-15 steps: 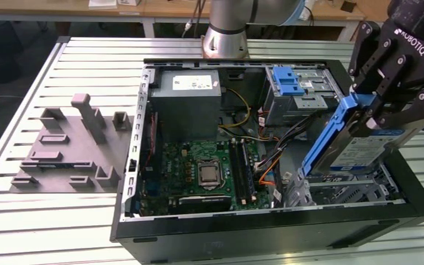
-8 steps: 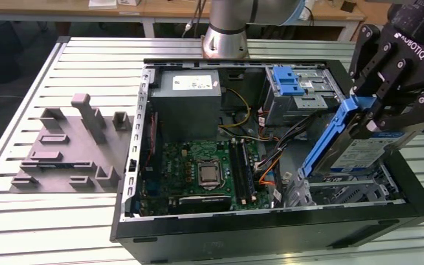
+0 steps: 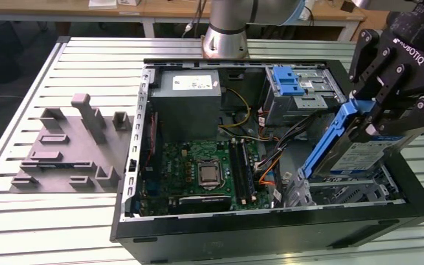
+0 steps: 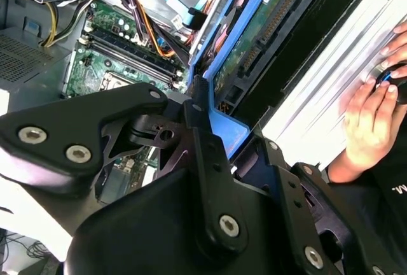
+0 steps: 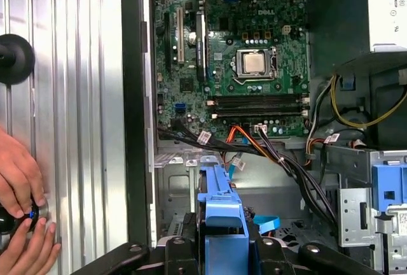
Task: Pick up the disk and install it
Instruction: 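Insert the disk into the insertion slot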
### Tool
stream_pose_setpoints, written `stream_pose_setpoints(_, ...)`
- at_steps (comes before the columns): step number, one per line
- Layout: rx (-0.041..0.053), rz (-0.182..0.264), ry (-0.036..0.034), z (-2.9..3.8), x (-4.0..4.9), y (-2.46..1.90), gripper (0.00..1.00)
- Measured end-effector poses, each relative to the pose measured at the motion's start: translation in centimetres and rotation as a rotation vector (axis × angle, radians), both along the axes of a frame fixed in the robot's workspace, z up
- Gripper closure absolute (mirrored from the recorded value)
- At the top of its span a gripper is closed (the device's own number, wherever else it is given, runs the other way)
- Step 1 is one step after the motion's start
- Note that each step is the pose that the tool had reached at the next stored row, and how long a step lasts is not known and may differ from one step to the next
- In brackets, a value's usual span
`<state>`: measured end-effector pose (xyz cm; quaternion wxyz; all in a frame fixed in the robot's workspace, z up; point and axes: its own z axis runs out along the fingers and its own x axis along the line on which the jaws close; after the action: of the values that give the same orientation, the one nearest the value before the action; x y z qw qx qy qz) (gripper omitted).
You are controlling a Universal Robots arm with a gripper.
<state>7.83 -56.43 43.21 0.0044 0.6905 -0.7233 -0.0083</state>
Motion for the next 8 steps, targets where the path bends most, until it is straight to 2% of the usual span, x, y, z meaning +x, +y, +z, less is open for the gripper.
stream_pose_setpoints(8,-0.0011,0.0,0.0004,-0.88,0.0,-0.02,0.63)
